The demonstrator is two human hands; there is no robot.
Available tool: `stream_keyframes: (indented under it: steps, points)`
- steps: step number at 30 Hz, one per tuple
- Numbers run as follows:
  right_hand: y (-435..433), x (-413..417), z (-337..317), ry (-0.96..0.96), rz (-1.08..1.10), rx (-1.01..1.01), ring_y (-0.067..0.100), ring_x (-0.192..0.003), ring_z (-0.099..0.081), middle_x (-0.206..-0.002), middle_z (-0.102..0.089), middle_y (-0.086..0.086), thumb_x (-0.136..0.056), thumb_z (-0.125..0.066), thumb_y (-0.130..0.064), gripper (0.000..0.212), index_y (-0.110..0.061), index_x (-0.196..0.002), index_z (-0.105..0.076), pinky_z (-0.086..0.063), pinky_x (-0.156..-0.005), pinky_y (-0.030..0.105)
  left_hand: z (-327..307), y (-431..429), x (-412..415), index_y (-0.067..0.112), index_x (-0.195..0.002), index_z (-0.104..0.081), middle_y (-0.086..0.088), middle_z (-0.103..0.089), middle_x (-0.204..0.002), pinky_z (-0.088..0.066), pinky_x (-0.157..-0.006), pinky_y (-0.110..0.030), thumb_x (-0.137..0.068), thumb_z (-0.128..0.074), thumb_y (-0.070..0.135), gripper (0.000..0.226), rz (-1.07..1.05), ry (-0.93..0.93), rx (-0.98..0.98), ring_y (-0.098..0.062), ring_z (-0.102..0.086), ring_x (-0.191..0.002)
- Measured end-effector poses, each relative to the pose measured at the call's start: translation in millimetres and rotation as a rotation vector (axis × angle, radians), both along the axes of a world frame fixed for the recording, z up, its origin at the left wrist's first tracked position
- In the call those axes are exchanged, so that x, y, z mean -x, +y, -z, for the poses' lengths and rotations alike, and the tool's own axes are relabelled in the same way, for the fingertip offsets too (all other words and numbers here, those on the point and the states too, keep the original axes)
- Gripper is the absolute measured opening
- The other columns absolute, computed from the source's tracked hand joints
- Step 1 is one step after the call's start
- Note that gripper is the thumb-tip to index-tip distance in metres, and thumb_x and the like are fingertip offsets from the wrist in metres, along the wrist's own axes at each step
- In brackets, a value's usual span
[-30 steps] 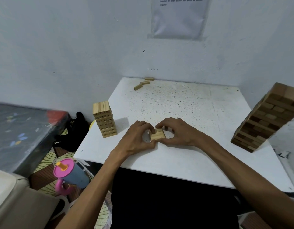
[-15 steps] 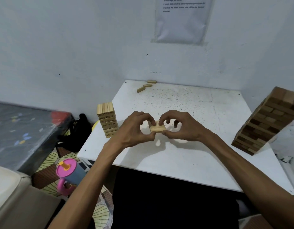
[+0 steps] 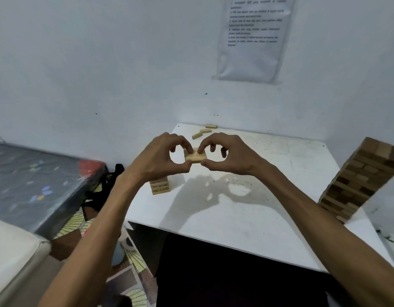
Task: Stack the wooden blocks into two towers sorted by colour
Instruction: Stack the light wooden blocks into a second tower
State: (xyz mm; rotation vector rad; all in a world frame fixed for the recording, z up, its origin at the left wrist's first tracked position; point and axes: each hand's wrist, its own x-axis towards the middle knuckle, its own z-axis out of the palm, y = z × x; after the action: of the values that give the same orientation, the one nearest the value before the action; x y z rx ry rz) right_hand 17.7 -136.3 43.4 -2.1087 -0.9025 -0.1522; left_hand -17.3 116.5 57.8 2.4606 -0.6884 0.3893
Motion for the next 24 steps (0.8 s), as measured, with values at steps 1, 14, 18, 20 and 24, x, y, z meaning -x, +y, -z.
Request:
stream_keyframes:
  steps: [1, 14, 18, 20, 24]
  points:
    - [6.3, -1.3, -2.4, -0.014, -0.006, 0.004, 0.017, -0.098, -0.058, -0.117, -0.068, -0.015, -0.083, -0.083, -0.028, 0.026, -0.033, -0.105, -0.069, -0.050, -0.070, 0.037, -2.1, 6.4, -0.3, 0.043, -0.096, -0.065, 0.038, -0.057, -0.092, -0.034, -0.071, -0.019, -0.072, -0.072, 0.051, 0.027, -0.008, 0.001, -0.002, -0.008, -0.050, -0.089]
    - [76.9, -22.9, -9.6, -0.054, -0.060, 0.107, 0.010, -0.100, -0.054, -0.103, -0.063, -0.031, -0.084, -0.083, -0.036, 0.027, -0.034, -0.108, -0.070, -0.036, -0.072, 0.019, -1.3, 81.4, -11.3, 0.039, -0.102, -0.068, 0.012, -0.064, -0.093, -0.043, -0.080, -0.032, -0.071, -0.069, 0.055, 0.036, -0.056, 0.064, -0.013, -0.013, -0.051, -0.093]
    - [90.8, -29.5, -7.7, -0.066, -0.072, 0.129, 0.008, -0.099, -0.054, -0.101, -0.059, -0.039, -0.085, -0.082, -0.036, 0.027, -0.034, -0.109, -0.069, -0.037, -0.072, 0.019, 3.4, 96.5, -16.5, 0.039, -0.103, -0.066, 0.013, -0.065, -0.095, -0.044, -0.082, -0.035, -0.076, -0.078, 0.044, 0.030, -0.074, 0.068, -0.021, -0.014, -0.052, -0.094]
    - [96.7, -32.3, -6.6, -0.085, -0.085, 0.131, 0.009, -0.100, -0.054, -0.102, -0.061, -0.036, -0.085, -0.081, -0.038, 0.027, -0.035, -0.109, -0.069, -0.037, -0.072, 0.019, 5.3, 102.0, -18.4, 0.040, -0.103, -0.066, 0.013, -0.065, -0.095, -0.046, -0.083, -0.037, -0.076, -0.077, 0.048, 0.030, -0.080, 0.068, -0.022, -0.015, -0.052, -0.094]
    - [104.8, -37.3, -6.9, -0.092, -0.088, 0.152, 0.009, -0.101, -0.053, -0.103, -0.058, -0.041, -0.086, -0.080, -0.038, 0.028, -0.033, -0.111, -0.070, -0.036, -0.072, 0.016, 7.2, 107.7, -20.0, 0.039, -0.104, -0.066, 0.014, -0.067, -0.100, -0.047, -0.085, -0.038, -0.075, -0.072, 0.054, 0.033, -0.093, 0.081, -0.016, -0.015, -0.052, -0.096]
